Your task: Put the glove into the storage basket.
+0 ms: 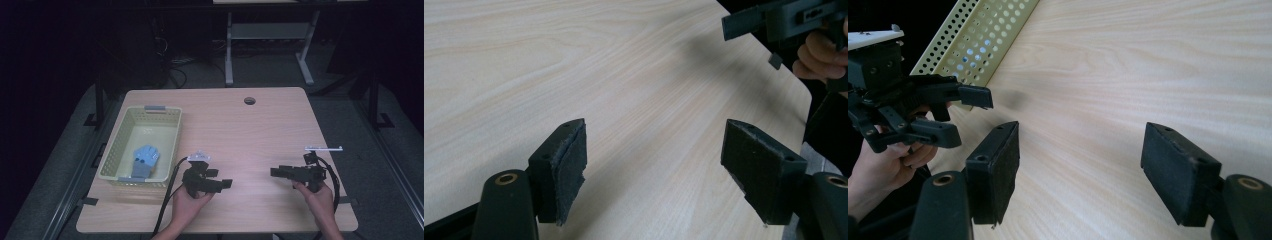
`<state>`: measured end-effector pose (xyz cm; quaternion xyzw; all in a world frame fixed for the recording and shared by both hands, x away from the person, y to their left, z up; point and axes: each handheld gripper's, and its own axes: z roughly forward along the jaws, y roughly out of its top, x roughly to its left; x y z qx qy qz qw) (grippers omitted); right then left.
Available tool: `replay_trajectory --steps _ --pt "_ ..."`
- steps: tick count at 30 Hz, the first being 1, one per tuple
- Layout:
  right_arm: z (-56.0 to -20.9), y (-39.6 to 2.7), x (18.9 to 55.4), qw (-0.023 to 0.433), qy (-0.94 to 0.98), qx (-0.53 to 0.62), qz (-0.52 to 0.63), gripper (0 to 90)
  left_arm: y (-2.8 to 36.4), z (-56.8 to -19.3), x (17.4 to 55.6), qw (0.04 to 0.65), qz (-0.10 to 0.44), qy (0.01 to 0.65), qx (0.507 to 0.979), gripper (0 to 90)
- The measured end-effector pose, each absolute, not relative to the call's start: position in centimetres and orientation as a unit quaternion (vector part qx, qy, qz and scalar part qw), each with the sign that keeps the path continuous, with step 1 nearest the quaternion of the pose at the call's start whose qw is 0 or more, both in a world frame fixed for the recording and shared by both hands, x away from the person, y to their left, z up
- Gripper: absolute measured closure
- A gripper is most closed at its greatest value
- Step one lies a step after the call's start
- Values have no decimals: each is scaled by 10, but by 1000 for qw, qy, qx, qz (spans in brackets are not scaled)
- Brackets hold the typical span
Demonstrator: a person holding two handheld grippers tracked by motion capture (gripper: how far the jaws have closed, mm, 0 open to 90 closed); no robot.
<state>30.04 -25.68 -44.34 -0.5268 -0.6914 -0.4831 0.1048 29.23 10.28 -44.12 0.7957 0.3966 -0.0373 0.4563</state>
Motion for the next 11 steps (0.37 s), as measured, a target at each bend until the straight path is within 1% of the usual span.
replay_trajectory --steps 2,11 --pt "-445 -258 297 100 -691 -526 -485 313 106 -441 289 462 -37 396 793 262" --pt "-451 -260 281 106 -688 -522 -493 300 112 -447 268 478 -27 384 789 244"
